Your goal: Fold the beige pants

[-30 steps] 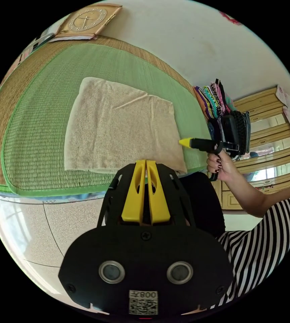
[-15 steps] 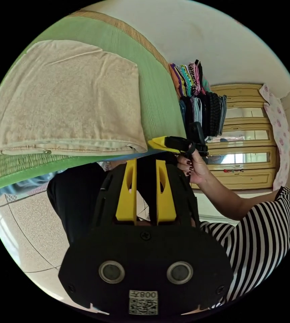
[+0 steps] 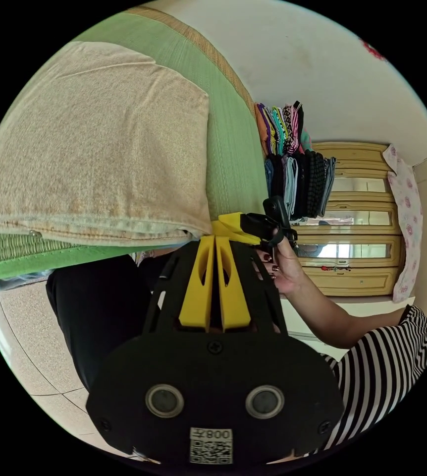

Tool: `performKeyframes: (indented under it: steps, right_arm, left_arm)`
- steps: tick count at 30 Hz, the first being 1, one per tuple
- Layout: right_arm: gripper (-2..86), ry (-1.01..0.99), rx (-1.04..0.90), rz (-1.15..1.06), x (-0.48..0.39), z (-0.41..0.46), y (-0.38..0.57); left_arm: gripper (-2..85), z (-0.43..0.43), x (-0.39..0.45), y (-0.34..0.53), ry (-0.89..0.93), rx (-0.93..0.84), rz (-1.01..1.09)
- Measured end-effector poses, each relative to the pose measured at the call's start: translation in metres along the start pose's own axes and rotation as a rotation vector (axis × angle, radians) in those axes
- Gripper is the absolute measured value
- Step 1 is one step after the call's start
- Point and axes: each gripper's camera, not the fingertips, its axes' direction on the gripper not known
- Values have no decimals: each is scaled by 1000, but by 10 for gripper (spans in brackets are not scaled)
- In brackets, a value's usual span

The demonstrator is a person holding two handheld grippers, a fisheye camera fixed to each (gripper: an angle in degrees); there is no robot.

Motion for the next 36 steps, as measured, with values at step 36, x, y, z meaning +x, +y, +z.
performKeyframes:
  steps: [36]
  right_arm:
    - [34, 25, -41, 56, 18, 8, -35]
  left_arm:
    - [19, -86, -73, 45, 93, 79, -20]
